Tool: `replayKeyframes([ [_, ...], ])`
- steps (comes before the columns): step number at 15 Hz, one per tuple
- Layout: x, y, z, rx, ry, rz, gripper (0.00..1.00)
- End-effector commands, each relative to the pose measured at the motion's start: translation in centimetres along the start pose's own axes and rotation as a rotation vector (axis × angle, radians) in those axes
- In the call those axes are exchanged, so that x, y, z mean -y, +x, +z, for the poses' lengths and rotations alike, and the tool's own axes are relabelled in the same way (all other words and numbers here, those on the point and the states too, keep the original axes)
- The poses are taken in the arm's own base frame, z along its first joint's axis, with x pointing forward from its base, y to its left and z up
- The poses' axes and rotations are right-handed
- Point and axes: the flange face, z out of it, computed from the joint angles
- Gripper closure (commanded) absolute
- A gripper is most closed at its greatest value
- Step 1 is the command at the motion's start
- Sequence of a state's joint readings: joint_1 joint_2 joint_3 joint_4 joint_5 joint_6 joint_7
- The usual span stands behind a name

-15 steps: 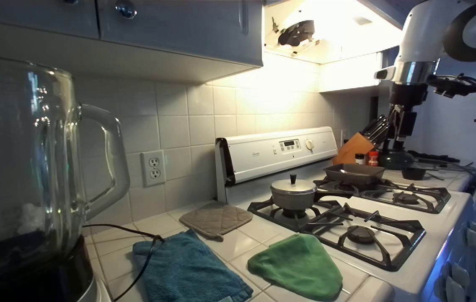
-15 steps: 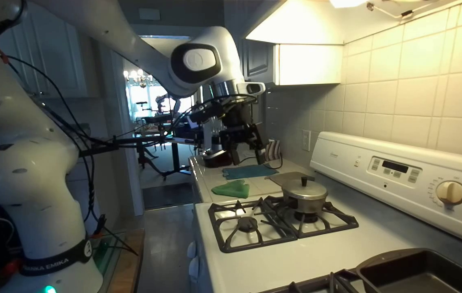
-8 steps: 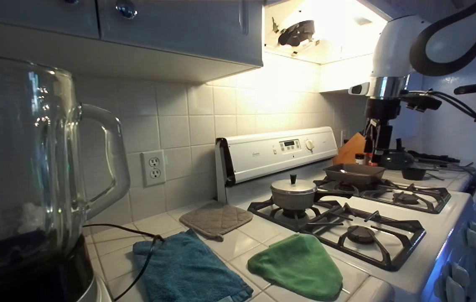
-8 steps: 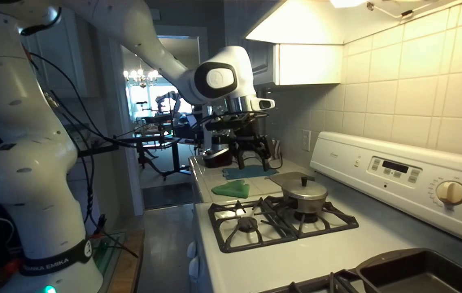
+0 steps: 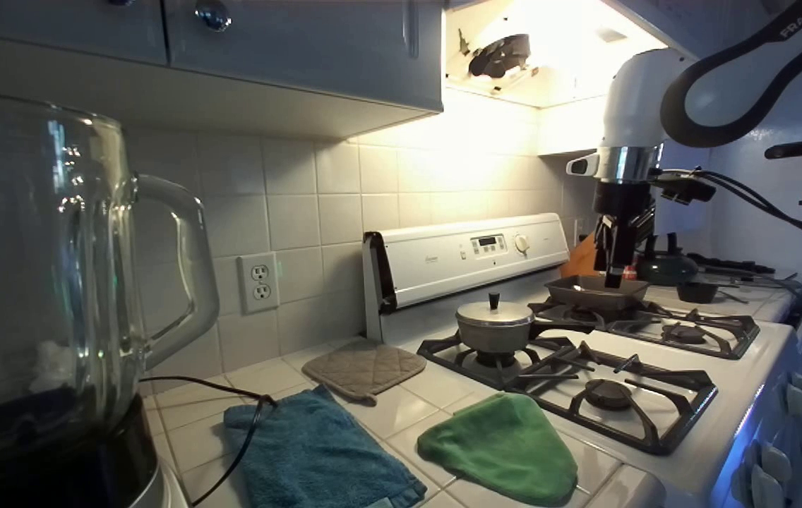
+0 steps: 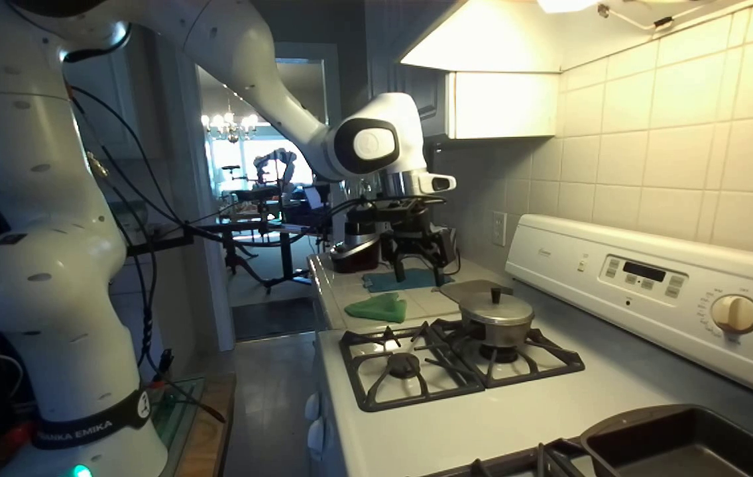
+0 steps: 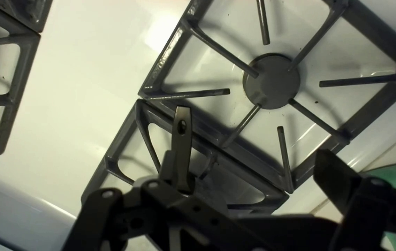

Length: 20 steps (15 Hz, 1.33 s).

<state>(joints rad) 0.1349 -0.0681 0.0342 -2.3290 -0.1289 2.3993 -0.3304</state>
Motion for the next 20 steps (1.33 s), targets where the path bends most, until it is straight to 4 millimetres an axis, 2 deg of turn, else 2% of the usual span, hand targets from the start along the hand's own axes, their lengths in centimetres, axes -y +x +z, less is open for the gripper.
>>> replayKeyframes([
  [1,0.0,0.1,-0.1,-0.001,0.000,0.000,0.00],
  [4,-1.0,0.4,-0.5,-0.073,-0.038,0.062,0.00],
  [7,-1.7,2.4,0.0,-0.154,-0.058,0.043,0.00],
  [14,-1.2,4.9,5.1,-0.155,-0.047,-0.008,0.00],
  [20,-1.8,6.5,8.7,-0.145,-0.033,-0.017,0.00],
])
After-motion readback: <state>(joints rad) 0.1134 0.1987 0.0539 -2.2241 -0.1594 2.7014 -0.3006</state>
